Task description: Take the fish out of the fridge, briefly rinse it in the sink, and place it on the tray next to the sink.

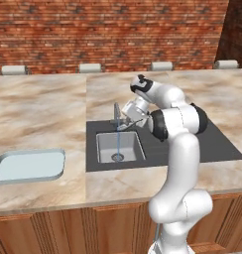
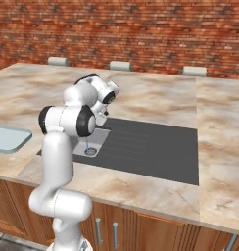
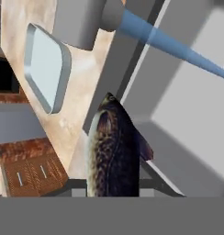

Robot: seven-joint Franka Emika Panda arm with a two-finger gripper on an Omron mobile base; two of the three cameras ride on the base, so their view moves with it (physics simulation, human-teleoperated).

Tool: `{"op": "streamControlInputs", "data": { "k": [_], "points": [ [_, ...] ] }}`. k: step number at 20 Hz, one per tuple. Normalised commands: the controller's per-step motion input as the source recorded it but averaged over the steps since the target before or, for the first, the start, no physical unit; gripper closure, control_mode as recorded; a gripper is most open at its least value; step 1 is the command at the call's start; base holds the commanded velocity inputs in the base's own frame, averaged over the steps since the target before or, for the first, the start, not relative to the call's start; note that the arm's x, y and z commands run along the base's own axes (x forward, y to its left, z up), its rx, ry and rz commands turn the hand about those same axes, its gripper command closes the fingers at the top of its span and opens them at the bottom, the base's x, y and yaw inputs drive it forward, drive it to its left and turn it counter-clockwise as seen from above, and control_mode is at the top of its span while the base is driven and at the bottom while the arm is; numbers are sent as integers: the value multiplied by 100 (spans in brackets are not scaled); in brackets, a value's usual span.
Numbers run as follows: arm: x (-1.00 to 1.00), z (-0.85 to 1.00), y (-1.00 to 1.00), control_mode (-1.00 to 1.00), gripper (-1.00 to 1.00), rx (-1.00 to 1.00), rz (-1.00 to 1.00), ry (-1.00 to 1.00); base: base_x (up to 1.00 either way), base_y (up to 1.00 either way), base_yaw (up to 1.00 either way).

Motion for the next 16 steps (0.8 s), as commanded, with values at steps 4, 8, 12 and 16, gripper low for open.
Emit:
{"op": "streamControlInputs", "data": {
  "k": [4, 8, 12, 16],
  "points": [
    [42, -6, 8, -100, 100, 0, -11, 0, 0, 0, 0],
    [17, -10, 0, -100, 100, 0, -11, 0, 0, 0, 0],
    [20, -22, 0, -100, 100, -2, -14, 0, 0, 0, 0],
    [48, -26, 0, -100, 100, -4, -18, 0, 0, 0, 0]
  ]
}}
